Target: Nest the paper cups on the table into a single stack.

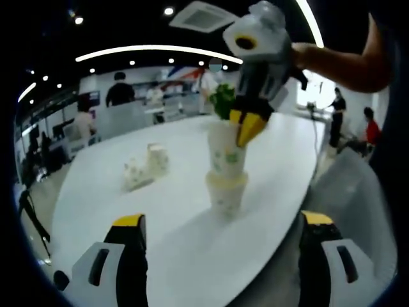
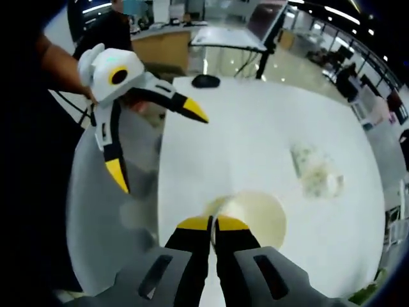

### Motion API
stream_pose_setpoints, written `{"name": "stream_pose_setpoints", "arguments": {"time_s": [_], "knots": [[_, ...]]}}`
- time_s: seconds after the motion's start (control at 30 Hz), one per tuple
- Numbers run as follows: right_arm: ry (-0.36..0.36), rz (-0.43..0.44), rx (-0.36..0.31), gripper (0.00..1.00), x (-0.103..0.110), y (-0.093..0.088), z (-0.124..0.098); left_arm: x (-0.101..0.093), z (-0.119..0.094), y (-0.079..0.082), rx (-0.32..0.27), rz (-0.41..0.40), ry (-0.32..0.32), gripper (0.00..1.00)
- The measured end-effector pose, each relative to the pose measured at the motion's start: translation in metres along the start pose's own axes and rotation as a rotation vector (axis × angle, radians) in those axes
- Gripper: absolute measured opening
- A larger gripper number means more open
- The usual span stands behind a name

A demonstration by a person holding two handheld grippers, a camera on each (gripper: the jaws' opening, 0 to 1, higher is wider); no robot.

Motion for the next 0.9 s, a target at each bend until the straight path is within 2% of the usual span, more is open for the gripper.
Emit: {"name": "stream_pose_setpoints", "arguments": {"time_s": [0.47,0.7,0.9], "knots": [[0.016,0.036,-0.004,0.00,0.000,-0.002,0.037,0.000,0.001,-0.003,0.010,-0.006,0.002,0.96],[0.009,0.025,0.025,0.00,0.001,-0.007,0.057,0.000,0.001,-0.003,0.014,-0.008,0.004,0.95],[-0.002,0.028,0.003,0.00,-0.001,-0.005,0.058,0.001,0.001,-0.004,0.016,-0.010,0.007,0.95]]}}
Point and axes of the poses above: the point that each gripper's makers call its tool centre point, and the gripper's own axes: z roughly forward along the fingers, x roughly to its left, y roughly out of its top, the point moved 1 cm from there along -z, roughly backward along the fingers, and after that the axes turned 15 degrees about x, right-handed, at the moved point
